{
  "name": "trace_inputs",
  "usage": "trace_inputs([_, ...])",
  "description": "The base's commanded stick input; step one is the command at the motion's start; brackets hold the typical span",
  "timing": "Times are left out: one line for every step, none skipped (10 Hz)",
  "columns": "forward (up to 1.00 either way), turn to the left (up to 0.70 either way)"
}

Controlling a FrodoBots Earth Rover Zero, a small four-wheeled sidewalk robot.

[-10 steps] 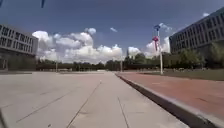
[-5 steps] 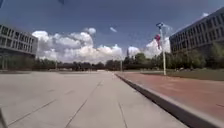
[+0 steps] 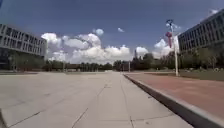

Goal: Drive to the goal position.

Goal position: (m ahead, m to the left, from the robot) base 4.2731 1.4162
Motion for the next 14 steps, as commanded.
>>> trace_inputs([1.0, 0.27])
trace_inputs([1.0, 0.27])
trace_inputs([1.0, 0.1])
trace_inputs([1.0, 0.0])
trace_inputs([1.0, 0.0])
trace_inputs([1.0, 0.0])
trace_inputs([1.0, 0.0])
trace_inputs([1.0, 0.0])
trace_inputs([1.0, 0.0])
trace_inputs([1.0, 0.0])
trace_inputs([1.0, 0.0])
trace_inputs([1.0, 0.0])
trace_inputs([1.0, 0.0])
trace_inputs([1.0, 0.2])
